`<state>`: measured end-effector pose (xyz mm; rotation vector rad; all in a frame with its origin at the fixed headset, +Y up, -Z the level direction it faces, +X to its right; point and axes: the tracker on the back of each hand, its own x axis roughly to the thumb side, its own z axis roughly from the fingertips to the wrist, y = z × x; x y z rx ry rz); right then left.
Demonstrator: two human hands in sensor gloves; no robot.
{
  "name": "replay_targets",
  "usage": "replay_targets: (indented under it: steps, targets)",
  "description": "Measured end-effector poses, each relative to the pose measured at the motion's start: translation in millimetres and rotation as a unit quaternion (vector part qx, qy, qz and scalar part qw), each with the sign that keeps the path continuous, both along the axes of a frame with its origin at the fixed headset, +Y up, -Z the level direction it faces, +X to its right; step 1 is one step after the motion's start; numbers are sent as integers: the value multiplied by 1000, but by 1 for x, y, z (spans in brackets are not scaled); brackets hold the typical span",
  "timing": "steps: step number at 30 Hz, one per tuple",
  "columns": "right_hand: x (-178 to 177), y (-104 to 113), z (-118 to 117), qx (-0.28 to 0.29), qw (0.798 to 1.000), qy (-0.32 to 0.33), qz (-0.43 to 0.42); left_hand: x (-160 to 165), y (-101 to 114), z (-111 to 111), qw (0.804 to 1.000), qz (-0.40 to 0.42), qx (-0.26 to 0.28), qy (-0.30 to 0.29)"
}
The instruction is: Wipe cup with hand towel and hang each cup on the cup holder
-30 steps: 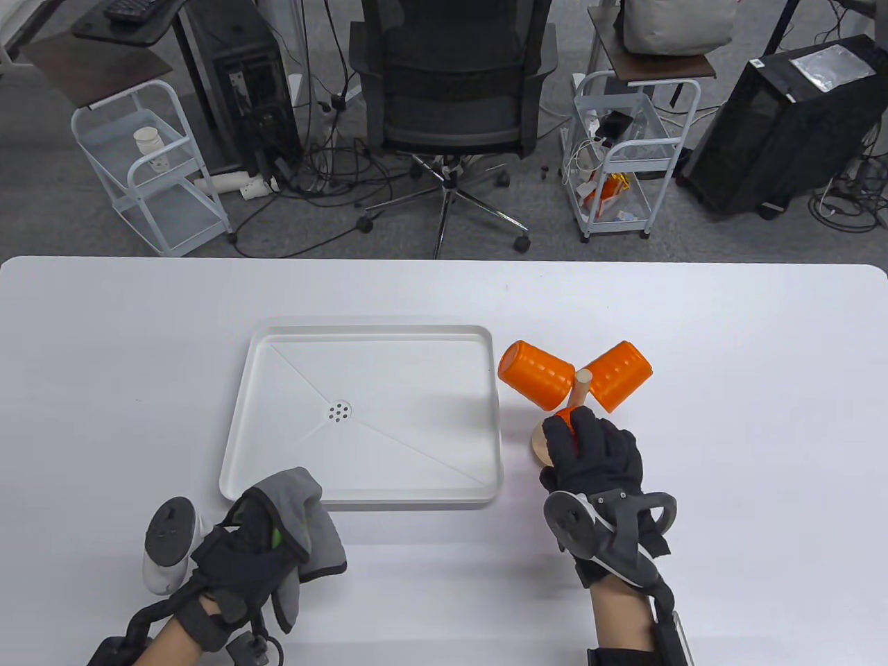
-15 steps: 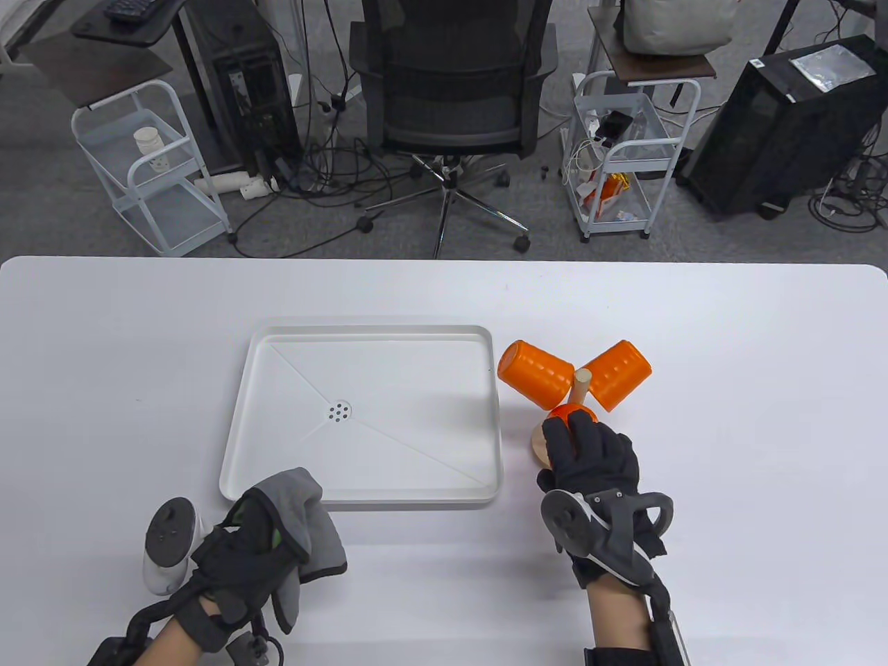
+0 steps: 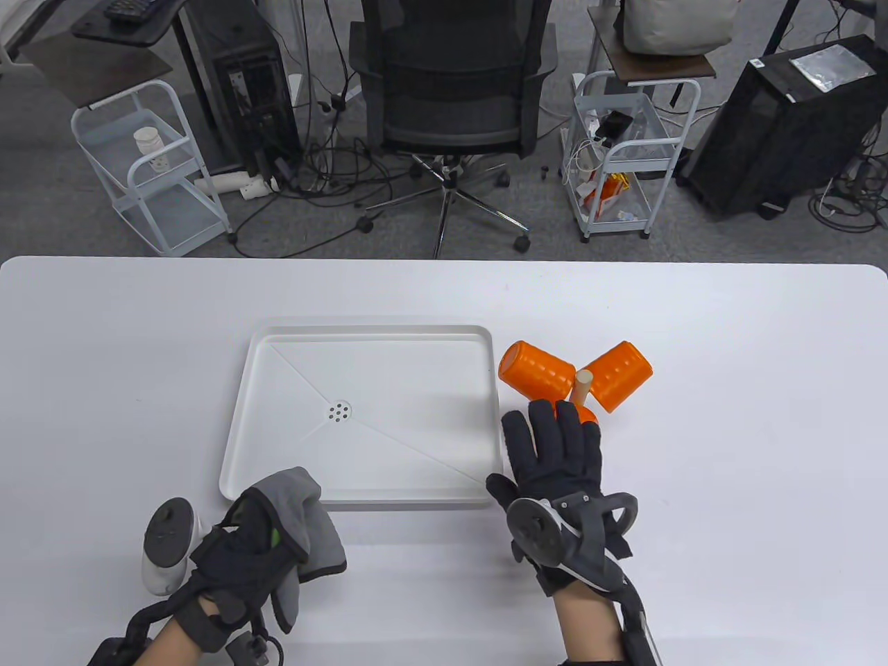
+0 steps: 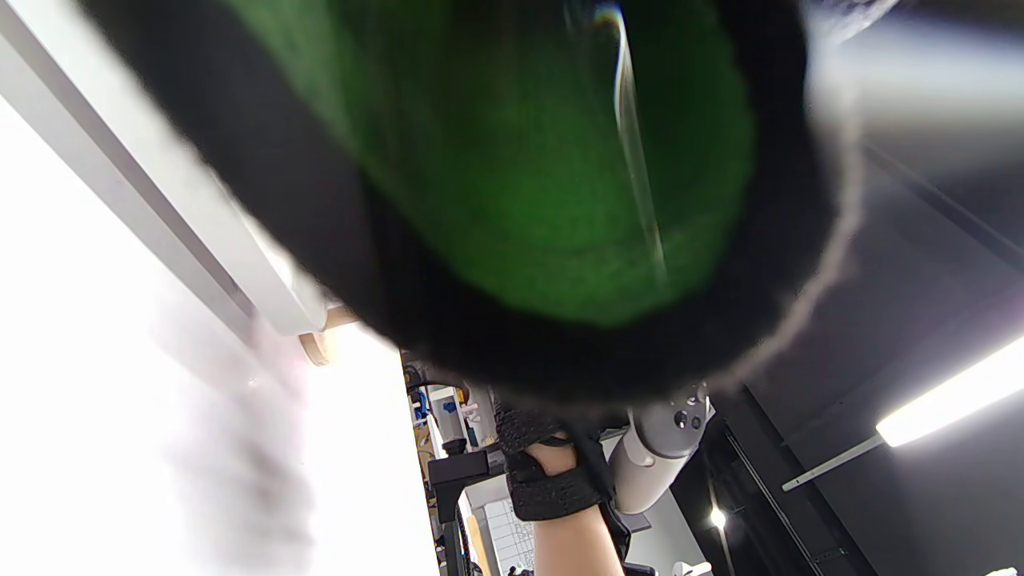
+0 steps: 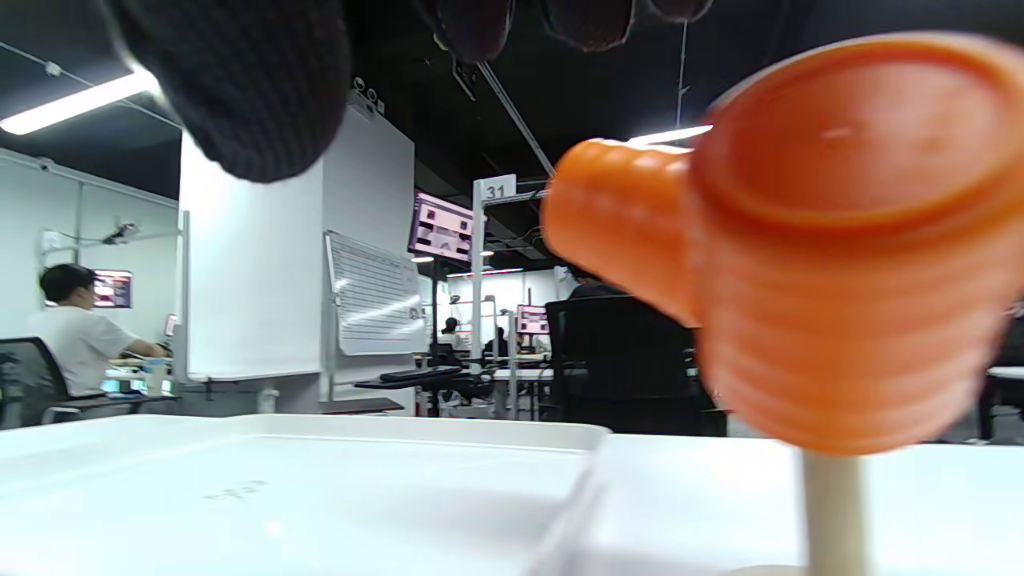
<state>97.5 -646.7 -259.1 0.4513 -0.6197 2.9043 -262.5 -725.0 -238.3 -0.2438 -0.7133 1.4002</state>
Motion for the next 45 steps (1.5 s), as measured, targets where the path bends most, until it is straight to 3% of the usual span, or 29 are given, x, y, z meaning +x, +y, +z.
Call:
replay_targets:
  steps: [10, 17, 26, 34, 45]
  targets:
    - [-47, -23, -9, -35, 995, 61, -67, -3, 0, 0, 1000, 1, -6, 13]
    - [-52, -50, -14, -76, 992, 72, -73, -5, -2, -1, 1000, -7, -19, 22]
    - [-44, -61, -21, -104, 987, 64, -105, -20, -2, -5, 995, -16, -63, 79]
    - [-44, -66, -23, -125, 983, 68, -116, -71, 18, -11, 969, -101, -87, 209]
    - [-41, -64, -21, -121, 980, 75, -141, -152, 24, -14, 908, -170, -192, 331]
